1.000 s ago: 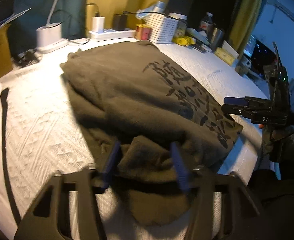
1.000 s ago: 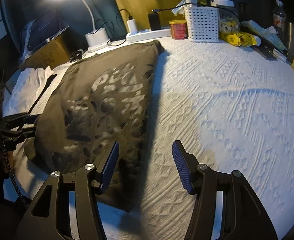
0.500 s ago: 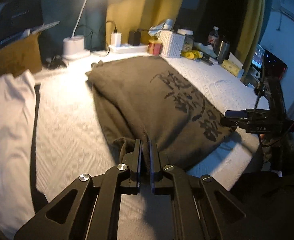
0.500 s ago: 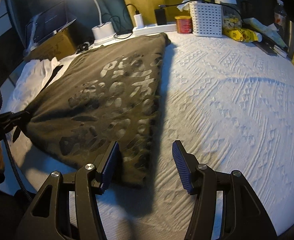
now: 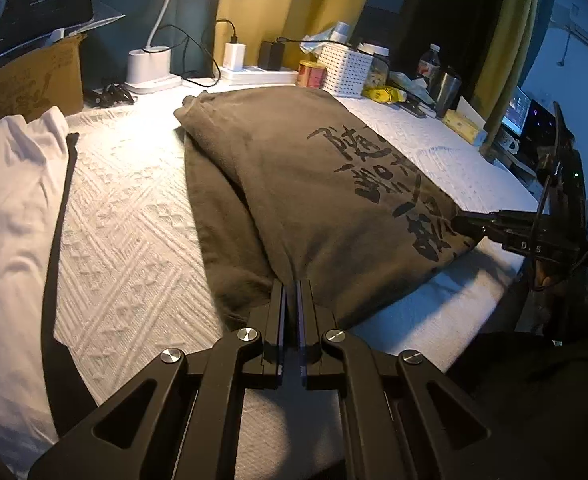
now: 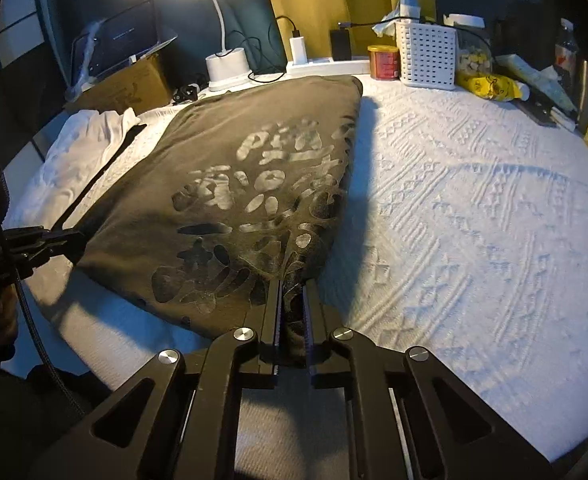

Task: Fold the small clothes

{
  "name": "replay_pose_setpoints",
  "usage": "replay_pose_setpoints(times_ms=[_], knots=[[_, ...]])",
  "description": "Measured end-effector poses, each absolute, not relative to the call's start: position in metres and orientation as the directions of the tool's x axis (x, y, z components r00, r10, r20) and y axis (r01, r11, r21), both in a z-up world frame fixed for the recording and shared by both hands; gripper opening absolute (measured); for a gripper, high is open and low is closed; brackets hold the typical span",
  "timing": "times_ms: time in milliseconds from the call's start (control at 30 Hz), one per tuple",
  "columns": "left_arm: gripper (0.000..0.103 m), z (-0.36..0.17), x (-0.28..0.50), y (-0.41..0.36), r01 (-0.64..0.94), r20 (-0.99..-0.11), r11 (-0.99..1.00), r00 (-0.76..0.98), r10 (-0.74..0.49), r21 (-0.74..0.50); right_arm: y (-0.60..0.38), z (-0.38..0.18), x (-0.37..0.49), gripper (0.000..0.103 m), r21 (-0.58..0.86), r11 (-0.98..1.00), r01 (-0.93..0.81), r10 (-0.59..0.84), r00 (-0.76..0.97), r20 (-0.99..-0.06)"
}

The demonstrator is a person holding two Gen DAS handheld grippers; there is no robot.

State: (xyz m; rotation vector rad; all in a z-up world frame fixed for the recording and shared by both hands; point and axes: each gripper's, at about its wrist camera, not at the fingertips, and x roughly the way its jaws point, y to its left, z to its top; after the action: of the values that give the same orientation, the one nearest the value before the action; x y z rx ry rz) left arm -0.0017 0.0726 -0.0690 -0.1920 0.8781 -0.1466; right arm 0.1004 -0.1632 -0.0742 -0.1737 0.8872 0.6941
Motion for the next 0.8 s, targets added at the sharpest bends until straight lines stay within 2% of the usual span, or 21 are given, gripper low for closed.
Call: replay_pose_setpoints(times_ms=[300,533,800], knots=[[0.004,-0.071,-0.006,0.059,0.094,-0.757,0.955,0.591,-0.28,-0.28,-0.184,-0.077,0.082,0.01,0.101,0.802,-0.589,0.427,0.447,-0.786],[0.005,-0.059,0.0,0.05,0.111,-0.732,0.955,0.619,-0.283,-0.275,-0.202,-0.076,0.071,0.01,0.072,0.824,-0.562,0.385,0.463,-0.799],[0.005,-0.08,0.012,0.03,0.111,-0.785,0.967,0.566,-0.253,-0.232,-0.206,-0.079,0.061,0.01,0.092,0.832,-0.547,0.392,0.462,-0.795]])
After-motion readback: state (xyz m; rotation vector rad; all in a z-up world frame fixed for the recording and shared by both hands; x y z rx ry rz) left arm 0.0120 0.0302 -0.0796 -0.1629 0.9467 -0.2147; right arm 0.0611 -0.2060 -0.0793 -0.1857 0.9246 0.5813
